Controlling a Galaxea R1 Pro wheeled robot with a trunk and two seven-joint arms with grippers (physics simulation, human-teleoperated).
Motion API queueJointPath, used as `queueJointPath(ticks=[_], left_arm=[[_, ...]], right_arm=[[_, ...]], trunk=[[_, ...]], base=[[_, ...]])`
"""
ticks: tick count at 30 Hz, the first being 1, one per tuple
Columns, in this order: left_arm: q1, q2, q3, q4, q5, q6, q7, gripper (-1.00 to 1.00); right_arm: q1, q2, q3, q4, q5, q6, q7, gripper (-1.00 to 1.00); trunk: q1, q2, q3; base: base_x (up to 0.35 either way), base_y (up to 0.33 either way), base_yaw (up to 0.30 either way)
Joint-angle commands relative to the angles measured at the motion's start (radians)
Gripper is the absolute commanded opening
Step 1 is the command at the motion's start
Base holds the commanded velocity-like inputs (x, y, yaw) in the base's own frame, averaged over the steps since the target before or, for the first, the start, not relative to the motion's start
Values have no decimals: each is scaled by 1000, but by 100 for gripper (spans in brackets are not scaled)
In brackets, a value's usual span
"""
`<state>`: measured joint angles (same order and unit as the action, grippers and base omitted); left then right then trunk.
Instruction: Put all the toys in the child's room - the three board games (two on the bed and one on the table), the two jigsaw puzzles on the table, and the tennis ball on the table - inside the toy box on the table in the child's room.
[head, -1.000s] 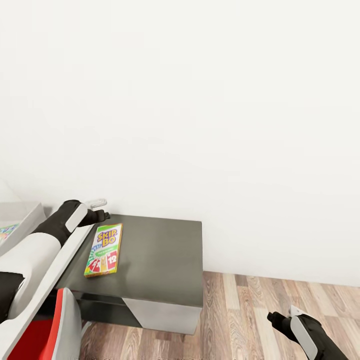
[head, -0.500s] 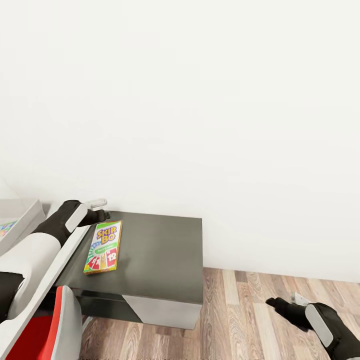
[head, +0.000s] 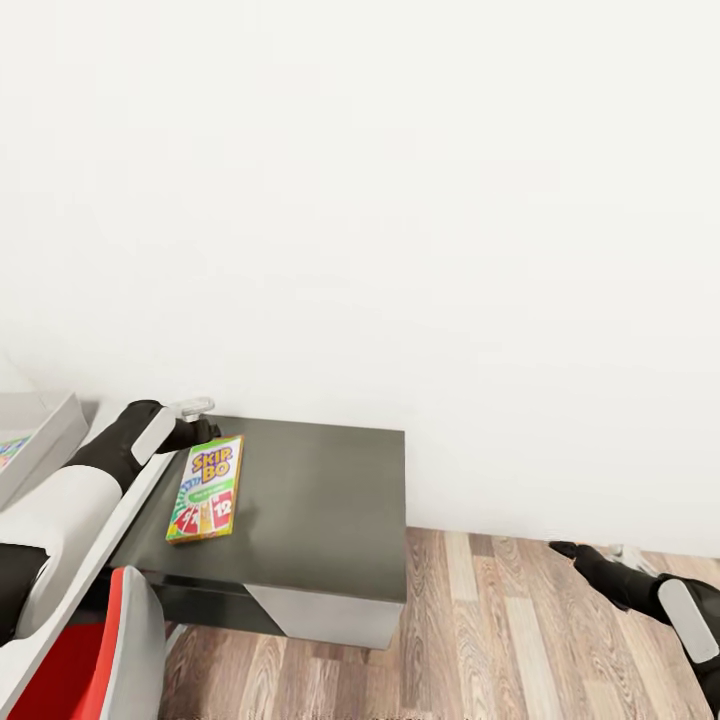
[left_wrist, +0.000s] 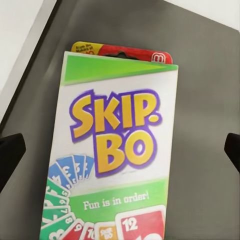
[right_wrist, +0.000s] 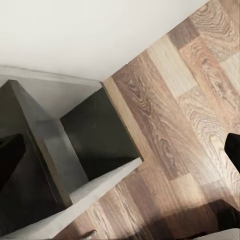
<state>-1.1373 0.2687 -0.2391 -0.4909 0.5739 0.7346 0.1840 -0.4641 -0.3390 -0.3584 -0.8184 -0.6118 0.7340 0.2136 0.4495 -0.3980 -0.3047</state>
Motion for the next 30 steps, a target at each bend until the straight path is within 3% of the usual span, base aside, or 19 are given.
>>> queueJointPath(ticks=[1, 7, 9, 11, 15, 25, 27, 30], left_arm=[[-1, 1, -8, -1, 11, 2, 8, 100], [-1, 1, -8, -1, 11, 2, 8, 100], [-1, 1, -8, -1, 12, 2, 8, 100], [-1, 0, -8, -1, 12, 2, 8, 100], [-1, 2, -8, -1, 13, 2, 7, 100], [-1, 3, -6, -1, 14, 3, 5, 100], [-1, 6, -3, -1, 14, 5, -6, 100], [-1, 27, 0, -1, 13, 7, -77, 100]], right_arm=[[1, -1, -10, -20, 3, 12, 28, 100], [12, -3, -38, -71, 4, 71, 209, 100], [13, -3, -49, -77, 5, 89, 308, 100], [15, -4, -56, -85, 12, 112, 449, 100], [16, -4, -59, -91, 21, 132, 585, 100], [15, -3, -59, -93, 23, 141, 640, 100], [15, -3, -58, -94, 24, 141, 641, 100], [15, -3, -57, -93, 24, 142, 642, 100]], trunk=[[1, -2, -4], [1, -2, -13], [1, -2, -17], [1, -2, -20], [1, -2, -27], [1, -2, -43], [1, -2, -46], [1, -2, -51]], base=[[0, 0, 0], [0, 0, 0], [0, 0, 0], [0, 0, 0], [0, 0, 0], [0, 0, 0], [0, 0, 0], [0, 0, 0]])
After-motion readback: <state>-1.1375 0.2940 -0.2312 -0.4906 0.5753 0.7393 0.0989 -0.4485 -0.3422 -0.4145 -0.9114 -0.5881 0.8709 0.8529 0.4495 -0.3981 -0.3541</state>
